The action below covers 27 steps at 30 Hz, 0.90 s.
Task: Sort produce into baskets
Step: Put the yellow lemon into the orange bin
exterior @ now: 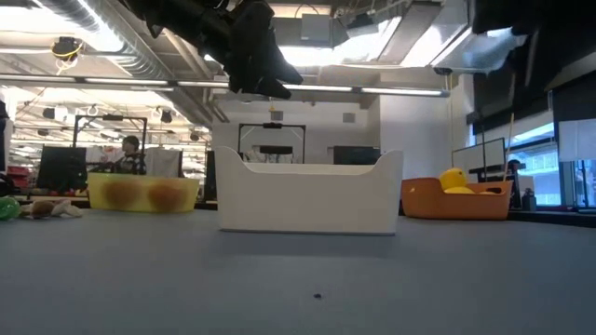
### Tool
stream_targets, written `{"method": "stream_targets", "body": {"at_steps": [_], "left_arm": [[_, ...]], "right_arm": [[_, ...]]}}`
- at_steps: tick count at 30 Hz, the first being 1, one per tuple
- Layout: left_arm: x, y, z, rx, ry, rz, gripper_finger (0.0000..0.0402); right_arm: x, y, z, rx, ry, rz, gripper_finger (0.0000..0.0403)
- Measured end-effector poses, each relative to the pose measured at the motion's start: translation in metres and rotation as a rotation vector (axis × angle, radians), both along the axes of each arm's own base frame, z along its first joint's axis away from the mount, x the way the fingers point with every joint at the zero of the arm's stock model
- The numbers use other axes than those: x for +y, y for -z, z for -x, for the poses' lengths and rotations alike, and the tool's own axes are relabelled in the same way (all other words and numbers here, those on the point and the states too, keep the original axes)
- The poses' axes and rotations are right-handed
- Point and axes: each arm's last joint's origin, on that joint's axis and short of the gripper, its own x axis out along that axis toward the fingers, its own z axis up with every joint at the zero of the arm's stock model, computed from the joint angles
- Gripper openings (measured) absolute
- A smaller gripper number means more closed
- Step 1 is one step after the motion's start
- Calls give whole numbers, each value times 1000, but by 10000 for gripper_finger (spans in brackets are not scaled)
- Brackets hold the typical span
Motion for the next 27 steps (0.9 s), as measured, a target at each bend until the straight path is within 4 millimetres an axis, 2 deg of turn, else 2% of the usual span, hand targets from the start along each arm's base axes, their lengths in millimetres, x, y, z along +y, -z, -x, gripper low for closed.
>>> {"method": "stream_targets", "body": {"at_steps": [9, 16, 20, 27], "left_arm": [[0, 0, 0, 1, -1, -3, 301], [0, 0, 0, 1, 1, -4, 301], [0, 0, 0, 2, 1, -4, 301], [0, 0, 0, 2, 1, -5, 301]], "right_arm": [[34, -1, 16, -46, 82, -22, 305], [49, -1, 26, -64, 110, -49, 305], [51, -1, 27, -62, 114, -60, 305], [78, 11, 28, 39, 82, -162, 305]]}}
